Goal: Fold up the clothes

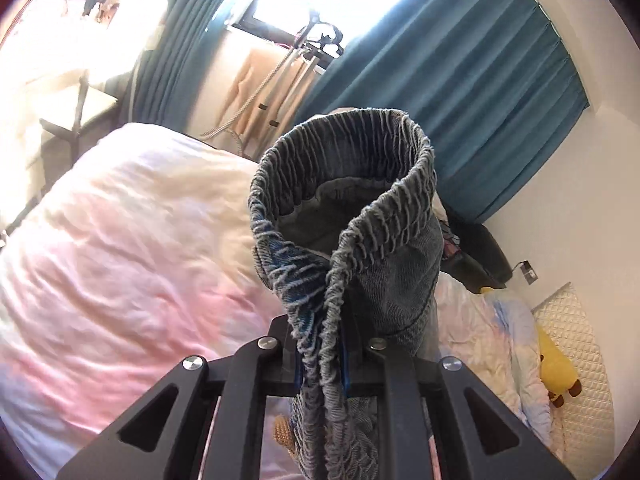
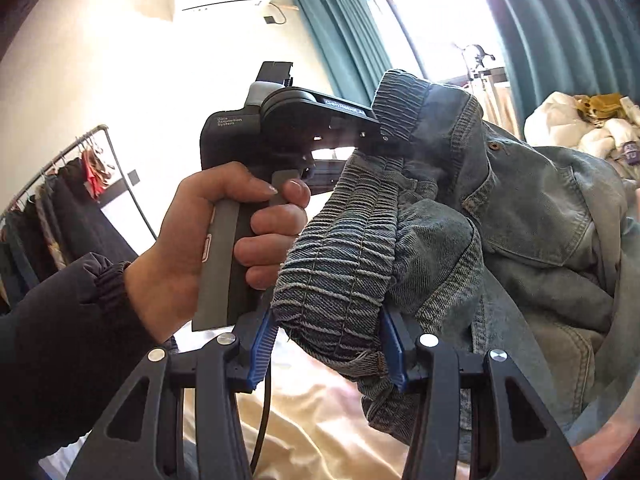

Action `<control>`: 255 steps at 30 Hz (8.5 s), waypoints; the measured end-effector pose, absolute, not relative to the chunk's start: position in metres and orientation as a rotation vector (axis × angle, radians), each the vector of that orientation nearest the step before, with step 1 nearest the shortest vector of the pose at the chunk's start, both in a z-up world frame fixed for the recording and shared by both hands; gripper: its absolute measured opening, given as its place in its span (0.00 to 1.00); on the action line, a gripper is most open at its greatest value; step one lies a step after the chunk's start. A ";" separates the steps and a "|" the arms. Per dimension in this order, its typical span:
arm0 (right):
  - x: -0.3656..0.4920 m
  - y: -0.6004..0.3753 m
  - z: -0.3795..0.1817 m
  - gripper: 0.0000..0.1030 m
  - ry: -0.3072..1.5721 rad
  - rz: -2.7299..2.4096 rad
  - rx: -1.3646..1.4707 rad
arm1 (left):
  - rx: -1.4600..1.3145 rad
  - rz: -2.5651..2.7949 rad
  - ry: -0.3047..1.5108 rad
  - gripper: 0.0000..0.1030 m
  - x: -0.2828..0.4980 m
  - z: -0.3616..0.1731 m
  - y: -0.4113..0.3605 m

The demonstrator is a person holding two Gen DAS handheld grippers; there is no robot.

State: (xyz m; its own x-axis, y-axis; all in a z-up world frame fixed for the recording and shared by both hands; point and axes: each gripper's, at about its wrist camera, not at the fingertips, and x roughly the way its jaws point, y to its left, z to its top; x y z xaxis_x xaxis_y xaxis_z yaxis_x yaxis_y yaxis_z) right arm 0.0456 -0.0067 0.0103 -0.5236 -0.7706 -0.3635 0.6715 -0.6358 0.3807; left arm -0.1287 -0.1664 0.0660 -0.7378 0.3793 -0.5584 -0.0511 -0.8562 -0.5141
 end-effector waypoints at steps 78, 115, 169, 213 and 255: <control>-0.025 0.346 -0.045 0.67 -0.578 -2.886 1.085 | -1.477 2.641 -0.237 0.47 -0.289 -0.069 0.073; -0.016 0.368 -0.091 0.67 -1.404 -2.435 1.068 | -1.044 2.462 -0.268 0.01 0.014 -0.053 0.040; -0.021 0.473 0.022 0.05 -1.217 -2.942 0.736 | -0.893 2.326 -0.360 0.14 -0.001 -0.068 0.031; 0.049 0.552 -0.142 0.69 -2.262 -2.395 0.858 | -1.307 2.043 -2.072 0.53 0.018 -0.162 -0.290; 0.072 0.600 -0.112 0.08 -1.854 -3.054 1.056 | -1.148 2.728 -1.938 0.06 0.081 -0.106 -0.324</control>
State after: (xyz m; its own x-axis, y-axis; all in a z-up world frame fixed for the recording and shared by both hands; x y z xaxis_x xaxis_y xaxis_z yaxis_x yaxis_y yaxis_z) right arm 0.0724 0.6002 -0.1115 -0.6870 0.1928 -0.7006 -0.7105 -0.3801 0.5921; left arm 0.0810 -0.3239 -0.1064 -0.7201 0.0444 -0.6925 0.6394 -0.3453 -0.6870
